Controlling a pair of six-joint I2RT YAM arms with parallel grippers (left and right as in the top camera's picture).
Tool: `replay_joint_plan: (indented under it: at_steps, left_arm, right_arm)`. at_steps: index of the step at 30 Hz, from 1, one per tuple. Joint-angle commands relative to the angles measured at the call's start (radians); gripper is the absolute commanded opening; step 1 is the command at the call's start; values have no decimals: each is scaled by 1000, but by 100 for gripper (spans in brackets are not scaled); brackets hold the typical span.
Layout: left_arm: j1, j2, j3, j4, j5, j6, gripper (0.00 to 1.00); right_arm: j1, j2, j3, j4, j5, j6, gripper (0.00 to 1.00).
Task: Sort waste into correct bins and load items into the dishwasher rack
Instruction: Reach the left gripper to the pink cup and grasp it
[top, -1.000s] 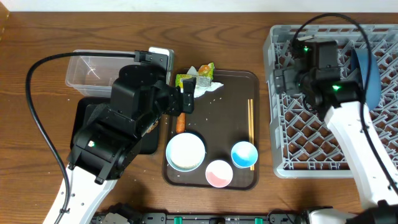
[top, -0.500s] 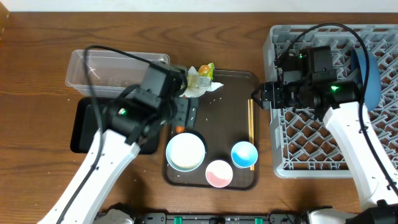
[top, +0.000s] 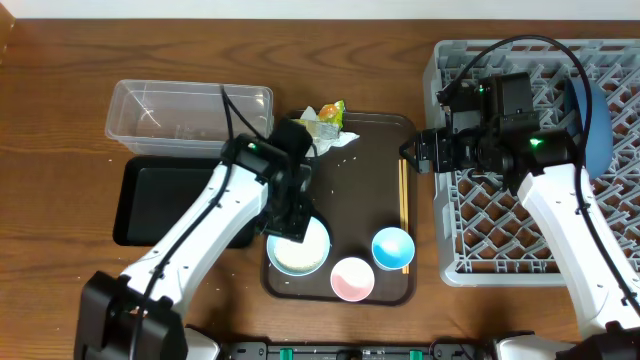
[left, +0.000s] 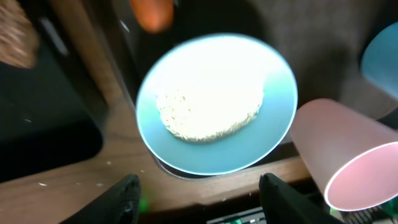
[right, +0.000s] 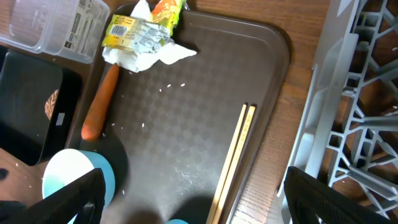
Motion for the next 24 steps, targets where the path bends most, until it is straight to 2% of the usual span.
replay_joint_plan:
  at_steps: [1,10,13,17,18,19,24]
  left_arm:
    - [-11,0,-12,-16,44,15,56]
    - [-154,-2,-12,16,43,61,57]
    - [-220,-2,-12,29,46,143,57]
    - [-303,-1,-12,65,46,184,58]
    - [-320,-1,-12,76,46,187,64]
    - [-333,-1,-12,84,42,188,65]
    - [-360,-1,-12,117,36,201,67]
  right_arm:
    - [5,4,8,1,-10,8,85]
    - [5,4,8,5,-3,8,86]
    - [5,4,8,5,-3,8,87]
    - [5,4,8,3,-3,8,87]
    - [5,4,8,0,-3,8,87]
    - [5,4,8,-3,-3,8,88]
    - [5,4,8,-6,-3,8,88]
